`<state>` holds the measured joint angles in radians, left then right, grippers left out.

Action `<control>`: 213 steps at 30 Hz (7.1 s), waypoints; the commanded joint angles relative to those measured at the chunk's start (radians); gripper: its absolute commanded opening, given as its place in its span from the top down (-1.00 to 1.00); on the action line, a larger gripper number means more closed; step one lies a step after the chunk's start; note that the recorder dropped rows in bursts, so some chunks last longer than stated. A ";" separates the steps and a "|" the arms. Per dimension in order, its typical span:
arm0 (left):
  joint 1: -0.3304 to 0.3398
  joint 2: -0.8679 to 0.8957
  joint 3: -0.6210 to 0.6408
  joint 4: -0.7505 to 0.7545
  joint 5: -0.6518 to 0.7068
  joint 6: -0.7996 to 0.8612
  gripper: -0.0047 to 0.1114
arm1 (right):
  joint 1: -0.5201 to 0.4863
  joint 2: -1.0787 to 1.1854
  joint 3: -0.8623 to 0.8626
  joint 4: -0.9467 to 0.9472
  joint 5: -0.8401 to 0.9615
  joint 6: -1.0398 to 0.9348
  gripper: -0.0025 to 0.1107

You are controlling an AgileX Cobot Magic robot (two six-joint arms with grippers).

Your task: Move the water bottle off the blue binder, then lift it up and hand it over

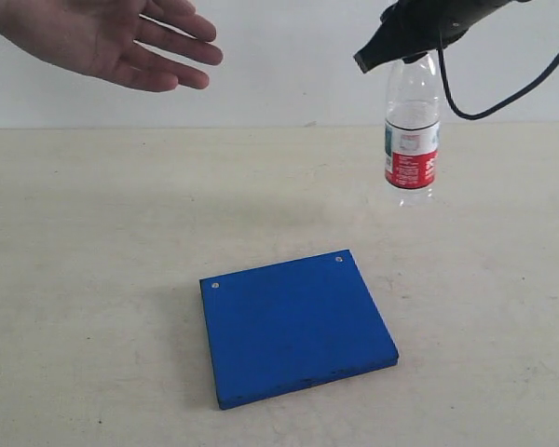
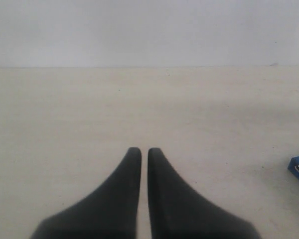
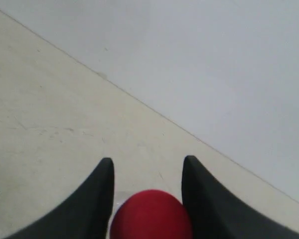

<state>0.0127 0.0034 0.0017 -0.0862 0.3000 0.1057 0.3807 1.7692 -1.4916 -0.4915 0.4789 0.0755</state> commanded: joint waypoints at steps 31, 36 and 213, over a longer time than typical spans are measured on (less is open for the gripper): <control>-0.005 -0.003 -0.002 0.001 -0.013 0.003 0.84 | -0.296 0.160 0.002 0.572 0.216 0.133 0.01; -0.005 -0.003 -0.002 0.001 -0.013 0.003 0.84 | -0.449 0.221 0.002 0.958 0.319 -0.075 0.00; 0.002 -0.003 -0.223 -0.742 -0.032 0.237 0.84 | -0.118 -0.190 0.573 1.212 0.421 -0.639 -0.02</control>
<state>0.0127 0.0018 -0.1220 -0.8268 0.2198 0.1909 0.3277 1.5470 -0.8929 0.6394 0.8501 -0.4949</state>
